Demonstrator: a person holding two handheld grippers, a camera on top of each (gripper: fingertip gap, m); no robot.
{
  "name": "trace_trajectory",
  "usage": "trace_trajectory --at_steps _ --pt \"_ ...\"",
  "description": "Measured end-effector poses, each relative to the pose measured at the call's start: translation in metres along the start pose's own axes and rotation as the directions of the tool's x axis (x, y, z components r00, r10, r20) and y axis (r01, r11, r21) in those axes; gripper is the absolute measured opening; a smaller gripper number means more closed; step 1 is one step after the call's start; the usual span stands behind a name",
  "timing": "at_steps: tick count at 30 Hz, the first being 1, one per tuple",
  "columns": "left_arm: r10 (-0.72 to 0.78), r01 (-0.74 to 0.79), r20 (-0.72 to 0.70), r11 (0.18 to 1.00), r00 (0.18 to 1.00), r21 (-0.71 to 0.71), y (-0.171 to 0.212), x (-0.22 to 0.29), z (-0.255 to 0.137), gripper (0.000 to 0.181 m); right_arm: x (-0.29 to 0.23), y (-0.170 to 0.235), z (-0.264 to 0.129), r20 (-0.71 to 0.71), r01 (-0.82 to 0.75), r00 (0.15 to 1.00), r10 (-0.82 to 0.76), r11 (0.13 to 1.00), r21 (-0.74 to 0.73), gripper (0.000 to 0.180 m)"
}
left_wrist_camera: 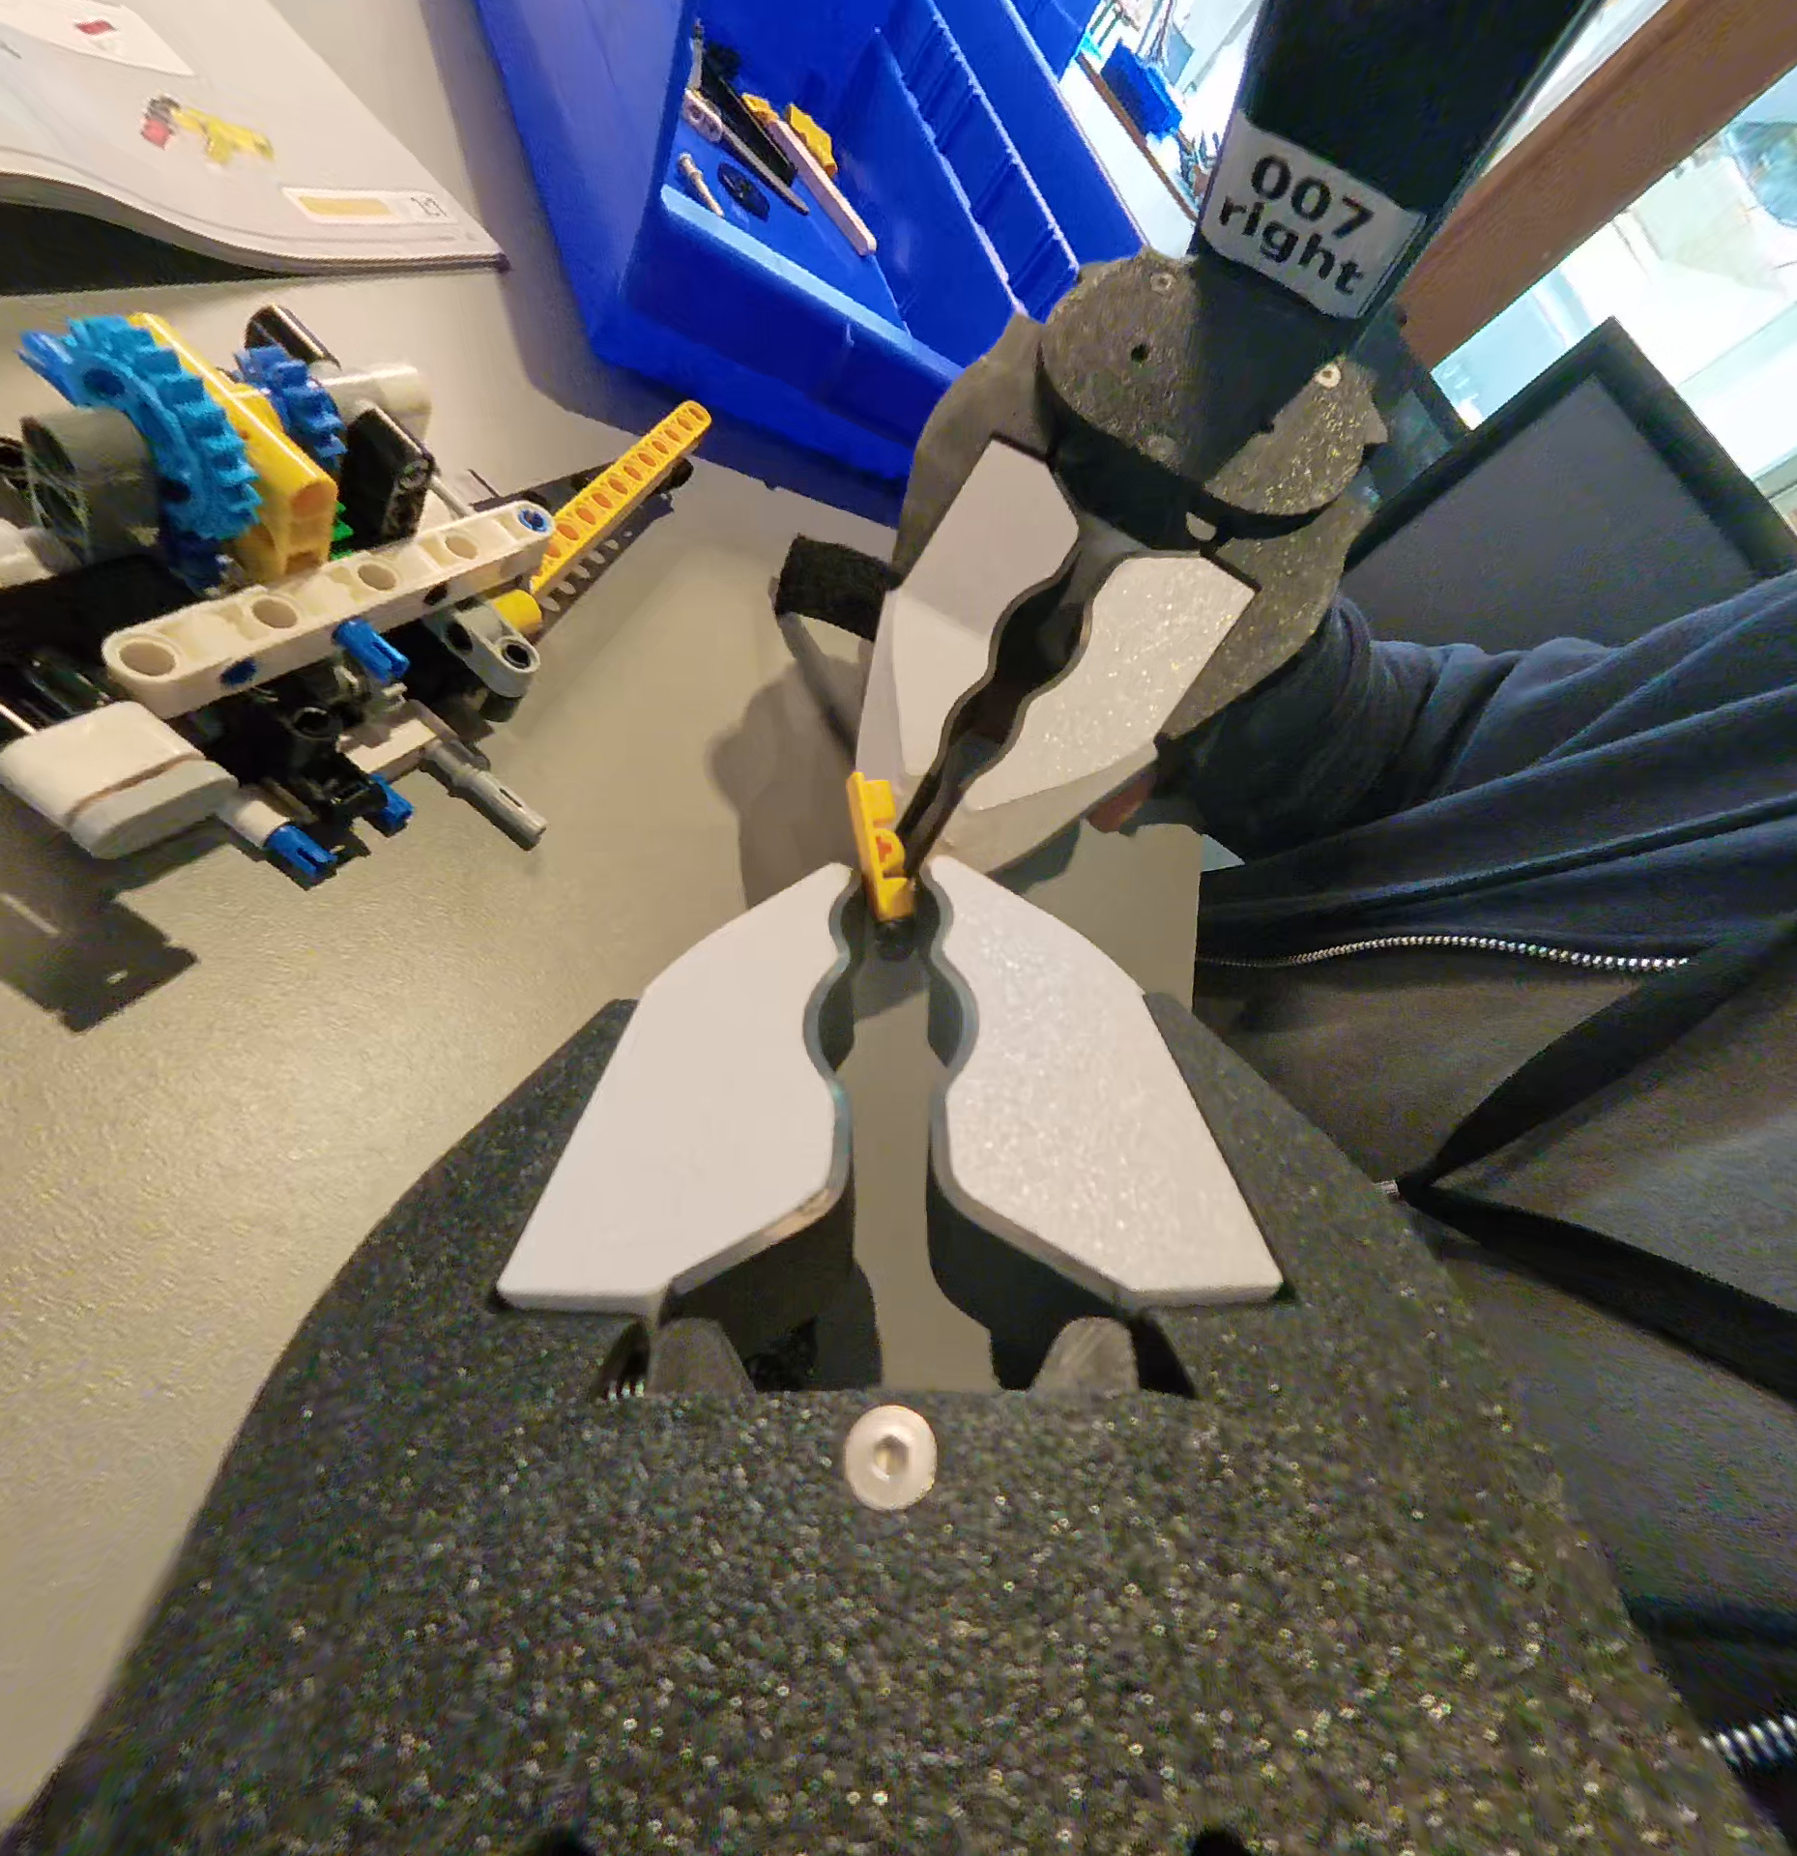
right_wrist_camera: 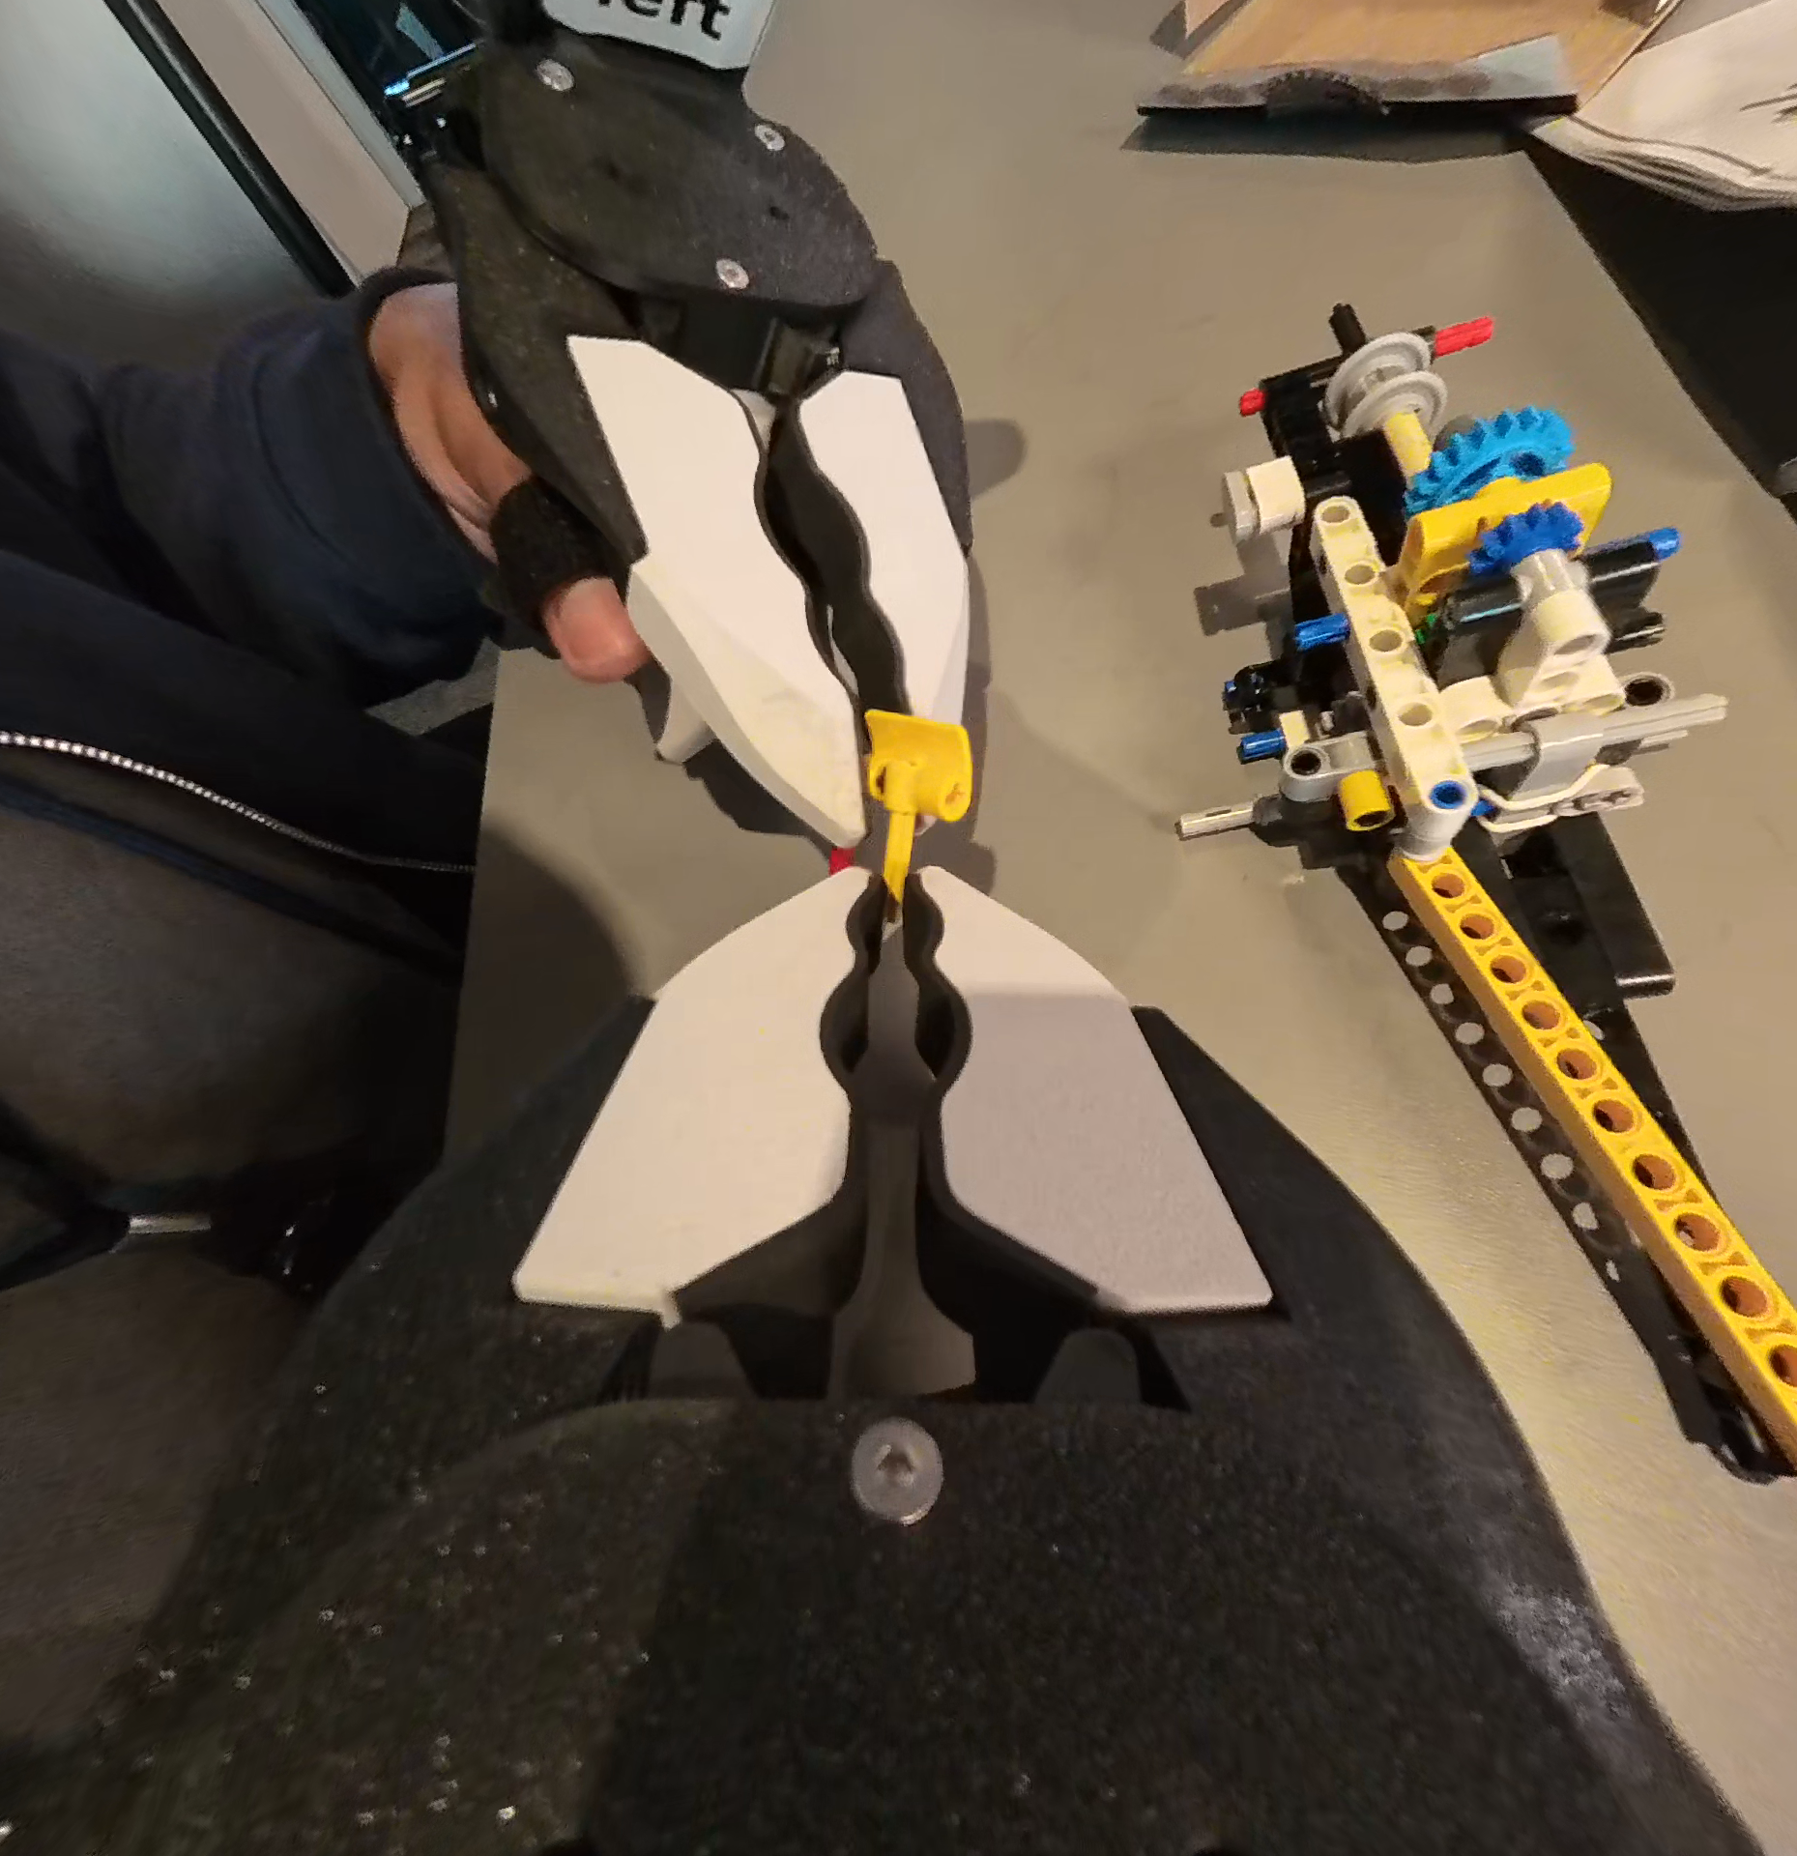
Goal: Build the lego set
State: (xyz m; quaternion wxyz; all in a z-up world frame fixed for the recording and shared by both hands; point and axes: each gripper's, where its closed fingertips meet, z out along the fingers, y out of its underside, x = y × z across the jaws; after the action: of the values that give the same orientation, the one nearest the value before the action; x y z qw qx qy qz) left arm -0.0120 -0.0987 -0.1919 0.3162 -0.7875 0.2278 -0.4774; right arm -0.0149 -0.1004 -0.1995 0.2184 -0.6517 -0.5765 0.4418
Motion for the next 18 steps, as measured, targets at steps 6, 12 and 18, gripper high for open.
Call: trace_trajectory --at_steps 6,12,18 --pt "0.0 -0.001 -0.023 1.0 1.0 -0.004 -0.0004 0.0015 0.0 0.008 -0.0017 0.0006 0.0002 0.004 0.017 1.0 -0.017 1.0 -0.006 0.004" --pt "-0.034 0.032 -0.071 0.999 0.997 -0.018 0.0005 0.0054 0.0 0.007 -0.0037 -0.003 0.0 -0.009 0.054 0.998 -0.054 0.998 0.008 0.003" --pt "-0.038 0.034 -0.101 0.998 0.994 -0.043 0.003 0.0085 0.0008 0.007 -0.0066 -0.0009 -0.0004 0.002 0.093 0.996 -0.093 0.996 -0.009 0.003"
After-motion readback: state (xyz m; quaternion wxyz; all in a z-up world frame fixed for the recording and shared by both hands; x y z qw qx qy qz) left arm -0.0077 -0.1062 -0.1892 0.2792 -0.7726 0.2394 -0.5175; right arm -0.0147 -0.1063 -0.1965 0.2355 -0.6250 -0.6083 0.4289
